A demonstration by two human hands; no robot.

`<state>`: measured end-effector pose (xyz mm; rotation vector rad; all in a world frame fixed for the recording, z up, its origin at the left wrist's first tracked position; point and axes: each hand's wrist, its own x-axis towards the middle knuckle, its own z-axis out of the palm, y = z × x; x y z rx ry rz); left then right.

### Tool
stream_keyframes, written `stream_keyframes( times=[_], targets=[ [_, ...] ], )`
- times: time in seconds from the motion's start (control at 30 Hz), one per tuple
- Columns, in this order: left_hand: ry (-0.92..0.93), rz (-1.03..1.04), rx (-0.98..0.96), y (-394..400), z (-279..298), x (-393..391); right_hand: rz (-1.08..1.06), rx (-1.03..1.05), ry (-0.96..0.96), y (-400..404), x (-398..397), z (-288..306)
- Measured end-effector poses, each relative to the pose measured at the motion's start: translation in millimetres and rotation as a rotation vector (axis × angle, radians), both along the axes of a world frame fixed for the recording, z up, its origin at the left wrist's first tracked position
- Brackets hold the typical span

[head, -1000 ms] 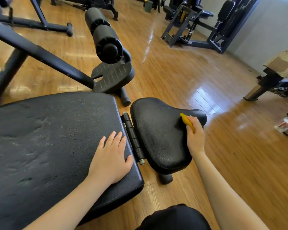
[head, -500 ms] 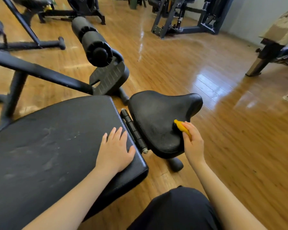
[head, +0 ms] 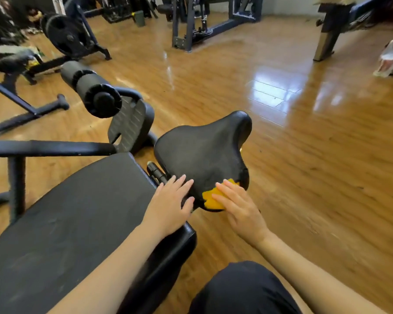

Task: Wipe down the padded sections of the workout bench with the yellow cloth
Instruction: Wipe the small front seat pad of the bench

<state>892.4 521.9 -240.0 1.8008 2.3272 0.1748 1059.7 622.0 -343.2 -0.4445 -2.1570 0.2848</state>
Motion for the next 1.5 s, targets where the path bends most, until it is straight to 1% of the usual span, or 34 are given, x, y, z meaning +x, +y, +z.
stream_keyframes(
  times=[0.03,0.1,0.17,0.2,0.27,0.43,0.57,0.6,0.63,0.67,0.73,0.8,0.87,0.97,1.03,1.1,1.13,1.17,1.23,1.37,1.43,1.5],
  targets=[
    [-0.018,-0.006,0.009,9,0,3,0.018,0.115,-0.082,2,-1,-2],
    [-0.049,-0.002,0.003,25,-3,10,0.042,0.259,-0.178,13,-1,-1],
    [-0.07,0.002,-0.022,35,-7,17,0.092,0.321,-0.208,24,3,-1],
    [-0.073,0.0,-0.035,38,-9,21,0.105,0.317,-0.205,29,6,-4],
    [-0.067,-0.008,-0.049,41,-9,24,0.081,0.23,-0.148,34,9,-8],
    [-0.02,-0.013,-0.088,61,-13,14,-0.018,-0.111,0.134,28,0,-10],
    [0.012,0.02,-0.139,69,-26,12,-0.127,-0.473,0.447,21,-15,-7],
    [0.014,0.02,-0.141,69,-27,11,-0.163,-0.532,0.509,20,-19,-5],
    [0.018,0.019,-0.14,69,-28,11,-0.19,-0.552,0.533,17,-23,-4],
    [0.018,0.019,-0.136,69,-28,10,-0.203,-0.52,0.514,12,-25,-6],
    [0.011,0.019,-0.127,70,-30,9,-0.168,-0.338,0.404,2,-24,-18],
    [0.008,0.009,-0.124,69,-31,9,-0.079,-0.182,0.308,-5,-16,-33],
    [-0.005,0.002,-0.113,68,-32,8,-0.039,-0.146,0.274,-6,-10,-39],
    [-0.033,0.009,-0.095,68,-33,8,-0.054,-0.267,0.34,3,-12,-33],
    [-0.017,0.02,-0.078,69,-34,9,-0.129,-0.422,0.46,16,-15,-19],
    [0.01,0.025,-0.062,70,-35,11,-0.251,-0.649,0.608,36,-15,-3],
    [0.017,0.024,-0.058,70,-35,11,-0.299,-0.739,0.654,42,-14,3],
    [0.021,0.025,-0.057,70,-35,12,-0.317,-0.771,0.668,44,-14,5],
    [0.032,0.033,-0.053,70,-36,11,-0.292,-0.689,0.633,27,-16,0],
    [0.067,0.037,-0.053,71,-38,12,-0.134,-0.401,0.453,-27,-25,-28],
    [0.085,0.035,-0.058,72,-39,11,-0.128,-0.293,0.388,-25,-25,-37],
    [0.056,0.032,-0.057,71,-39,11,-0.151,-0.257,0.362,-15,-24,-36]
  ],
)
